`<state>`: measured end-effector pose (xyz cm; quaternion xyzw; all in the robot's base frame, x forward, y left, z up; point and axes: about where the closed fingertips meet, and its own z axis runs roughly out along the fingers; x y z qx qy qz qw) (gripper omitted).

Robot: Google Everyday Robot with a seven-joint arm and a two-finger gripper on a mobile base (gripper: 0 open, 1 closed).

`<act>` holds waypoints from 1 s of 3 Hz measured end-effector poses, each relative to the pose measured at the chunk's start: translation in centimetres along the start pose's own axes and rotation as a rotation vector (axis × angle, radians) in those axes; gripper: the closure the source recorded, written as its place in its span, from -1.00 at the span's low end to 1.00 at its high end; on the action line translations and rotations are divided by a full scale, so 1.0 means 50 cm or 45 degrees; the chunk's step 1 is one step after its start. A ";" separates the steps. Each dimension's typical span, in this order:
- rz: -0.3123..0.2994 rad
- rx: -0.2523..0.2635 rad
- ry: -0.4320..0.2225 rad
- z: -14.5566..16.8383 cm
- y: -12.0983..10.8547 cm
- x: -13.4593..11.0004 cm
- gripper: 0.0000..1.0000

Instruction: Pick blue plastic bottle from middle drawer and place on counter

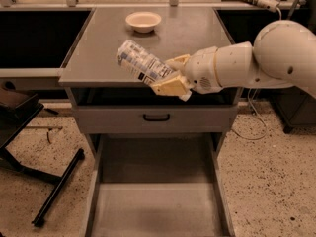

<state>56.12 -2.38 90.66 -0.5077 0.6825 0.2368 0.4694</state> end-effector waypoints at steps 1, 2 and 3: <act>-0.085 0.041 -0.008 0.037 -0.081 -0.056 1.00; -0.186 0.127 0.056 0.087 -0.176 -0.113 1.00; -0.233 0.232 0.167 0.142 -0.284 -0.122 1.00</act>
Offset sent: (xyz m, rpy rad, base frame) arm 0.1798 0.0617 0.0609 -0.2515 -0.2426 -0.0555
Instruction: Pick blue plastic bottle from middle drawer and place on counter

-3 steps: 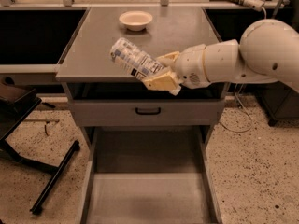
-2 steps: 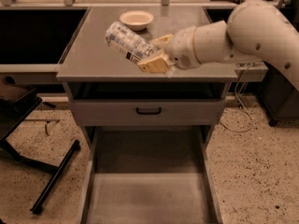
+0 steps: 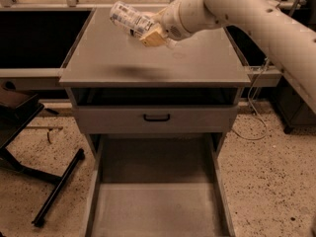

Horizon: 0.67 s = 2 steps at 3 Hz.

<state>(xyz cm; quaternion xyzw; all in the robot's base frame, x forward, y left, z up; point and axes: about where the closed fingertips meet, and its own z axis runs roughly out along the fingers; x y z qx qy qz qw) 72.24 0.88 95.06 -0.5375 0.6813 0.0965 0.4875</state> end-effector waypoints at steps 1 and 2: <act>-0.003 0.030 0.132 0.073 -0.060 0.032 1.00; 0.023 -0.016 0.254 0.134 -0.081 0.083 1.00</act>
Offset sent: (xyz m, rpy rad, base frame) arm 0.1030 -0.0067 -0.0823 -0.2445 0.1964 -0.1040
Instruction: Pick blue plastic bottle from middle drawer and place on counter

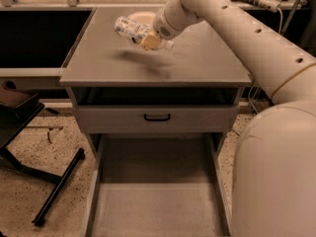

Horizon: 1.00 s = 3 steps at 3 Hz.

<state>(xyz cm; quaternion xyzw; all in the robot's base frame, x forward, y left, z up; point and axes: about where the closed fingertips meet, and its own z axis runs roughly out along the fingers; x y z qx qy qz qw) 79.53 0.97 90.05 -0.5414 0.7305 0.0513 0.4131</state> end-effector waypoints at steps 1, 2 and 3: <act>0.006 -0.085 0.092 0.047 0.008 0.029 1.00; 0.021 -0.169 0.143 0.077 0.025 0.050 1.00; 0.022 -0.179 0.151 0.078 0.028 0.053 0.66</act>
Offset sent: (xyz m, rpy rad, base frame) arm 0.0130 0.0048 -0.0587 -0.1000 0.2332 0.0550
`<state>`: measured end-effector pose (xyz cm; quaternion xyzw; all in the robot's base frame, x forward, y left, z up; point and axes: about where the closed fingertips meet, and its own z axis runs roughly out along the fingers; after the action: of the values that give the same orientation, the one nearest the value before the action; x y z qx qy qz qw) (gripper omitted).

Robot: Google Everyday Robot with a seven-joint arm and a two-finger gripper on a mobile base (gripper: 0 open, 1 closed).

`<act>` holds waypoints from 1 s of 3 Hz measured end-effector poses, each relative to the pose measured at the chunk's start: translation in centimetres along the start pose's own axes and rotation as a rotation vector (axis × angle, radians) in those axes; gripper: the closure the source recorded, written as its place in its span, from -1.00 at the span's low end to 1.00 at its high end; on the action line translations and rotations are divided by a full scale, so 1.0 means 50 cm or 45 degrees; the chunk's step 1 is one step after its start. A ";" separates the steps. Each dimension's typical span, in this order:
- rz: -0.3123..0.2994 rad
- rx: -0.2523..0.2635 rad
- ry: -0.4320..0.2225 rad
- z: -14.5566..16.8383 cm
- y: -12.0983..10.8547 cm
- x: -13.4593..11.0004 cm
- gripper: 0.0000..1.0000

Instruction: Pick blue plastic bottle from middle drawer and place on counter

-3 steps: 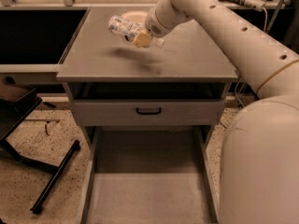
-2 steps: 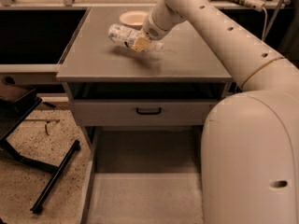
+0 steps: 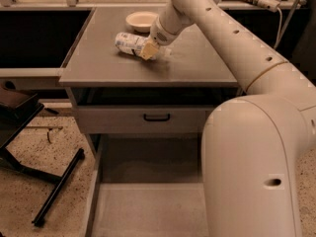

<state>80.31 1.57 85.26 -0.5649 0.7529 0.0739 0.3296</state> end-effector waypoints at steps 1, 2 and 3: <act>0.000 0.000 0.000 0.000 0.000 0.000 0.18; 0.000 0.000 0.000 0.000 0.000 0.000 -0.28; 0.000 0.000 0.000 0.000 0.000 0.000 -0.75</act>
Offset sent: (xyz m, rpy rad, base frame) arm 0.0000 0.0000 0.0000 0.0000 0.0000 0.0000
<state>80.31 1.58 85.24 -0.5649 0.7529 0.0740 0.3295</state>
